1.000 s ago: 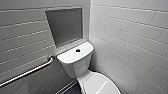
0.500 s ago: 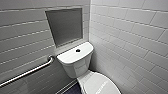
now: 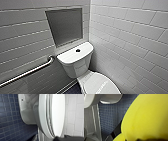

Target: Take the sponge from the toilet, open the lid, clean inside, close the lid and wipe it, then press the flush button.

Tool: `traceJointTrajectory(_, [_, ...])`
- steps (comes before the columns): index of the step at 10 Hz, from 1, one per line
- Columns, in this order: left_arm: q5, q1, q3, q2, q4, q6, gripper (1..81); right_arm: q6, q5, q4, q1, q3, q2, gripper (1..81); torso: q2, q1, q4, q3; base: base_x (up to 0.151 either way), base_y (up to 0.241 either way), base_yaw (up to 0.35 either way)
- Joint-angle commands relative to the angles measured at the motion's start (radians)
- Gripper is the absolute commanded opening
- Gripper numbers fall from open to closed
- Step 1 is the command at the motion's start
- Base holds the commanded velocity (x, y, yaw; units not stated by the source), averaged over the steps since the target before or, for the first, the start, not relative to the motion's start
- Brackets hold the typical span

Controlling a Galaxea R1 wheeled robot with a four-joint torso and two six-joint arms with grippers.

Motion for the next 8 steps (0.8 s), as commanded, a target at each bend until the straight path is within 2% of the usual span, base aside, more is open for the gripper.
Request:
traceJointTrajectory(1, [0.028,-0.092,-0.048,0.046,0.004,-0.028,81.1,-0.002,-0.045,-0.033,0.003,0.001,-0.021,1.0,0.000,0.000,0.000,0.000,0.000,0.000,0.000])
traceJointTrajectory(8, [0.037,-0.160,-0.091,0.185,0.001,-0.029,81.1,0.000,-0.060,-0.066,-0.005,-0.063,0.051,1.0,0.000,0.000,0.000,0.000,0.000,0.000,0.000])
